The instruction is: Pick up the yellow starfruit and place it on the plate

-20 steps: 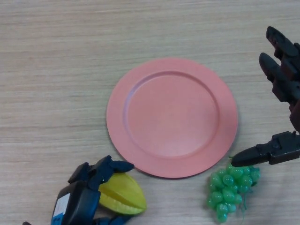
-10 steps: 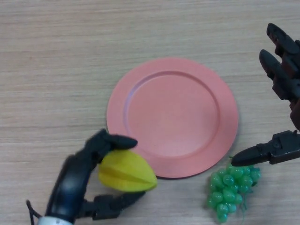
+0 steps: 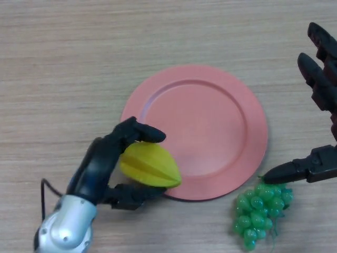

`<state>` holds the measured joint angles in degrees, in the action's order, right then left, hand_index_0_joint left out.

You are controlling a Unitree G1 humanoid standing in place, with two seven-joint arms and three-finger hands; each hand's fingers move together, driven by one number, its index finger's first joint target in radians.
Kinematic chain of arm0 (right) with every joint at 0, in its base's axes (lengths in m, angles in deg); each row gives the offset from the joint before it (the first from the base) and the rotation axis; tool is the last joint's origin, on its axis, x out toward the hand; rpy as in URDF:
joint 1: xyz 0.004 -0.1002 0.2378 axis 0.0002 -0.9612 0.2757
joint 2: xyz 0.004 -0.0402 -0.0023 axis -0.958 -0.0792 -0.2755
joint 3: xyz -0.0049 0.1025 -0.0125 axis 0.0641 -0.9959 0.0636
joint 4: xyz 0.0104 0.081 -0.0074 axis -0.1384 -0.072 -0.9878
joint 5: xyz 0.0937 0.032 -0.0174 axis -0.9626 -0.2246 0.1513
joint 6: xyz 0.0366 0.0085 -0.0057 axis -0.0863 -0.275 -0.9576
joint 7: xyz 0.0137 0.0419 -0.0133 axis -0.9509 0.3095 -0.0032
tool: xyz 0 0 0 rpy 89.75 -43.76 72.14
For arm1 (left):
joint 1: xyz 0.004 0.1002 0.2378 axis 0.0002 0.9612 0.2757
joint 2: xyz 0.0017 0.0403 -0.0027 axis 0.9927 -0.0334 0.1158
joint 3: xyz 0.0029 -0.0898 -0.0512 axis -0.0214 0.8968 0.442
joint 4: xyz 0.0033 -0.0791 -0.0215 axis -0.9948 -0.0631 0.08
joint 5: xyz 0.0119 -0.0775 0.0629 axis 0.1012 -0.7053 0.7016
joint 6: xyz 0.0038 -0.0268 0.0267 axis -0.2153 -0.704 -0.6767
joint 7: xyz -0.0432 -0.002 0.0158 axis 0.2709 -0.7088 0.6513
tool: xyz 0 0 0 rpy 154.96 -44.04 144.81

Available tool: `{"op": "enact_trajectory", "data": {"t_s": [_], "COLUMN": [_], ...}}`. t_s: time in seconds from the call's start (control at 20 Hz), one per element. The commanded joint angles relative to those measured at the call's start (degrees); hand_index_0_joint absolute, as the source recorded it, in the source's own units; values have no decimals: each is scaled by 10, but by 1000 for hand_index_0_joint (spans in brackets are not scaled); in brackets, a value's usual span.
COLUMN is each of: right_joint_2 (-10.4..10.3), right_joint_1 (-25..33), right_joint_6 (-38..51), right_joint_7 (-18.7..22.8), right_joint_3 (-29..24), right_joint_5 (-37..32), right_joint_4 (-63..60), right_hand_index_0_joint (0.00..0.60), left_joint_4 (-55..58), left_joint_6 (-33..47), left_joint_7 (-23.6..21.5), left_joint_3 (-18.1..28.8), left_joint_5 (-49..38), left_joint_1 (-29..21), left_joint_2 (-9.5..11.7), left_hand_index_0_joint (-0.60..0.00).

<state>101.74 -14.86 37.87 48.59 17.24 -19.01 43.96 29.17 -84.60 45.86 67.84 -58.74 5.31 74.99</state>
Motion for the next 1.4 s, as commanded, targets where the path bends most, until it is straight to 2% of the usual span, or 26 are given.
{"op": "enact_trajectory", "data": {"t_s": [0.05, 0.15, 0.2, 0.3, 0.35, 0.4, 0.45, 0.5, 0.55, 0.6, 0.65, 0.7, 1.0, 1.1, 1.2, 1.4], "right_joint_2": [13, 13, 13, 13, 14, 14, 14, 14, 14, 14, 15, 15, 14, 15, 15, 13], "right_joint_1": [13, 10, 10, 10, 10, 10, 9, 9, 10, 11, 13, 13, 15, 18, 19, 17], "right_joint_6": [66, 71, 74, 73, 75, 76, 76, 77, 77, 78, 78, 79, 81, 78, 75, 81], "right_joint_7": [14, 13, 13, 14, 12, 12, 12, 12, 11, 11, 10, 10, 10, 12, 11, 5], "right_joint_3": [-37, -37, -37, -40, -41, -41, -40, -40, -41, -41, -40, -39, -33, -32, -29, -29], "right_joint_5": [-20, -16, -14, -17, -15, -13, -12, -11, -12, -13, -12, -11, -5, -1, 4, 1], "right_joint_4": [30, 26, 24, 24, 22, 20, 19, 19, 19, 18, 16, 14, 15, 18, 21, 24], "right_hand_index_0_joint": [0, 0, 0, 0, 0, 0, 0, 0, 0, 0, 0, 0, 0, 0, 0, 0], "left_joint_4": [-43, -126, -141, -169, -163, -163, -165, -167, -170, -172, -184, -192, -145, -93, -42, 44], "left_joint_6": [177, 282, 297, 299, 264, 257, 249, 250, 249, 245, 240, 240, 245, 239, 233, 216], "left_joint_7": [-5, -46, -59, -63, -66, -66, -72, -74, -76, -76, -71, -70, -91, -75, -62, -12], "left_joint_3": [38, 47, 47, 50, 46, 47, 48, 48, 51, 53, 56, 58, 69, 80, 94, 137], "left_joint_5": [58, 111, 119, 81, 37, 33, 17, 18, 20, 22, 37, 48, 62, 54, 25, -128], "left_joint_1": [-51, -85, -92, -113, -117, -120, -124, -125, -126, -128, -136, -141, -129, -116, -112, -89], "left_joint_2": [7, 11, 9, 1, -2, -3, -3, -3, -4, -4, -1, 2, 10, 18, 25, 39], "left_hand_index_0_joint": [-600, -600, -600, -600, -600, -600, -551, -451, -301, -201, -58, 0, 0, 0, 0, 0]}}
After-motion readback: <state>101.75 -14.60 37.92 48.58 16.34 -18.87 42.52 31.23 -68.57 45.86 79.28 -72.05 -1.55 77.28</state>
